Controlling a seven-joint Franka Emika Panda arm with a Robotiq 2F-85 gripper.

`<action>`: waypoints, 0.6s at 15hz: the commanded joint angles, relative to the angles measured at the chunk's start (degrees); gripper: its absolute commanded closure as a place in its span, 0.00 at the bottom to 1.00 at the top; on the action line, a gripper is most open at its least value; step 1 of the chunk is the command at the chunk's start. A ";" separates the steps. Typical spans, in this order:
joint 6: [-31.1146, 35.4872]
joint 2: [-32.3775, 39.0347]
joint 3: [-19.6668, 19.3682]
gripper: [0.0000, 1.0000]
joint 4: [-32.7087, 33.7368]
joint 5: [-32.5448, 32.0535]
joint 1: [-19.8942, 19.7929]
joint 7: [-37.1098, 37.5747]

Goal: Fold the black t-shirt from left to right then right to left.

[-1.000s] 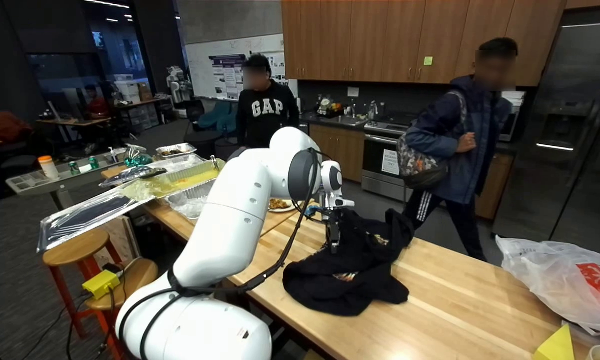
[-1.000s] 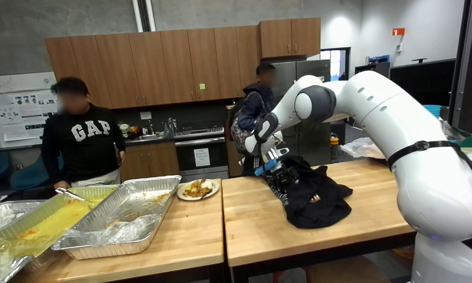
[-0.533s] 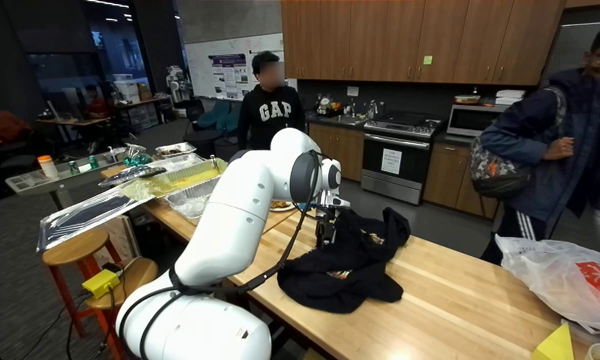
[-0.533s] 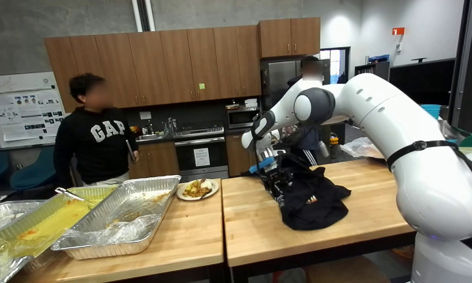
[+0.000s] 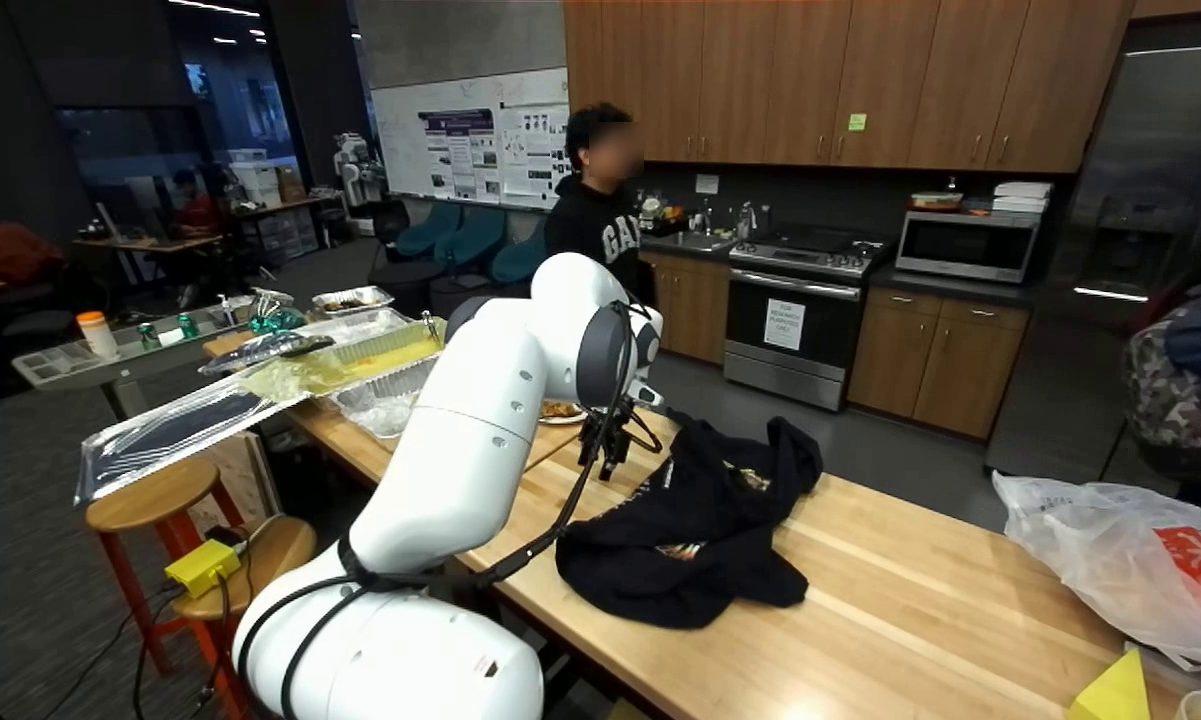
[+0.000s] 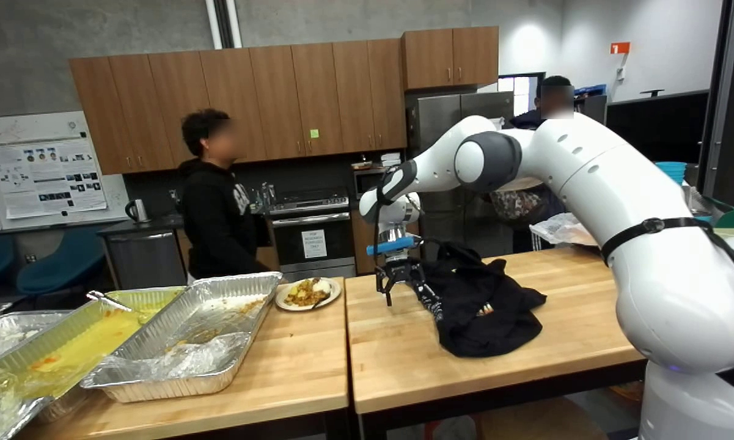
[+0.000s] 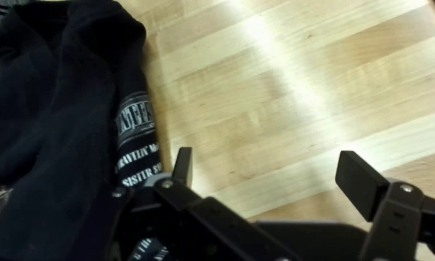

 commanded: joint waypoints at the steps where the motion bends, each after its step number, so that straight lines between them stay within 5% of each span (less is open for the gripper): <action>1: 5.74 -7.32 -0.78 0.00 -5.92 2.37 -1.02 -6.15; 9: 18.50 -20.60 -9.59 0.00 -19.36 -0.87 -4.66 0.64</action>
